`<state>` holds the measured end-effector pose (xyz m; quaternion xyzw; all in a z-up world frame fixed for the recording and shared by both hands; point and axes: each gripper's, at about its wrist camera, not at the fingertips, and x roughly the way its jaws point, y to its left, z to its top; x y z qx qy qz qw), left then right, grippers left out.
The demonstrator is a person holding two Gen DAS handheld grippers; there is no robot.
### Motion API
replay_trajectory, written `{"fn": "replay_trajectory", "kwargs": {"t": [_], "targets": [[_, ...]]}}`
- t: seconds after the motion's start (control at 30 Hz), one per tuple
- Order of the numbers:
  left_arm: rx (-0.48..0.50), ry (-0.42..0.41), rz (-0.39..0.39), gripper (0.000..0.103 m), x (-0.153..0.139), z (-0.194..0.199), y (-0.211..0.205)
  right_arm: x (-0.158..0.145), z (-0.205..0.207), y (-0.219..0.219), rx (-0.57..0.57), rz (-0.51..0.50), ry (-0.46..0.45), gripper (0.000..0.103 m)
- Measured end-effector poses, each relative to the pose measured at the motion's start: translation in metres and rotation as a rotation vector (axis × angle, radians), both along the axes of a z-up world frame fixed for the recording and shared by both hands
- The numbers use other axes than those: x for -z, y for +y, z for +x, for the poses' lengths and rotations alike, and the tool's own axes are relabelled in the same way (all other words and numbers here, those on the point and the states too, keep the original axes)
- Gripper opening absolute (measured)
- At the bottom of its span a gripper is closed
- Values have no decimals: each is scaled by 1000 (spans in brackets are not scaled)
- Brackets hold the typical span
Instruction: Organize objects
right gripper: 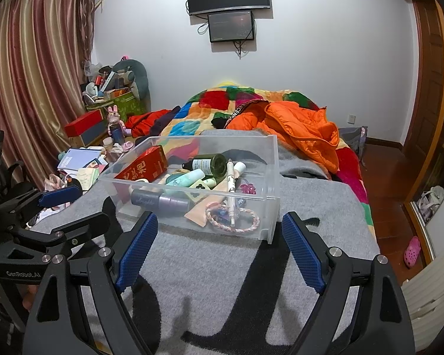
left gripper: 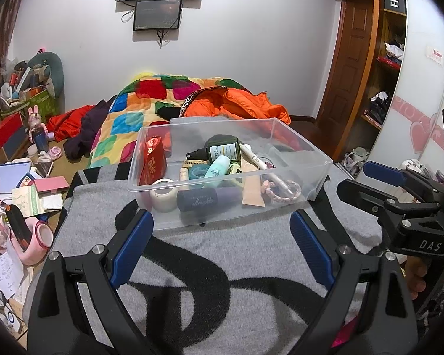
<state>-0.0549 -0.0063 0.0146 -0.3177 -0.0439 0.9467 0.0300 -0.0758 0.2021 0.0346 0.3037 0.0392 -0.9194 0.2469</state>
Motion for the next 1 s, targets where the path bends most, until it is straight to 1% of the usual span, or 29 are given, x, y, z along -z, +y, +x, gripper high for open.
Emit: {"fn": "replay_trajectory", "kwargs": {"t": [0.27, 0.4, 0.63, 0.87, 1.0], "targets": [[22, 6, -20, 94, -3, 3, 7, 0, 1, 0, 2, -1, 0, 84], [42, -7, -23, 94, -2, 3, 11, 0, 0, 0, 2, -2, -1, 84], [44, -15, -19, 94, 0, 1, 12, 2, 1, 2, 4, -4, -7, 84], [34, 22, -28, 94, -3, 4, 12, 5, 0, 3, 4, -7, -16, 85], [33, 14, -31, 94, -1, 3, 12, 6, -1, 4, 6, -9, -24, 85]]}}
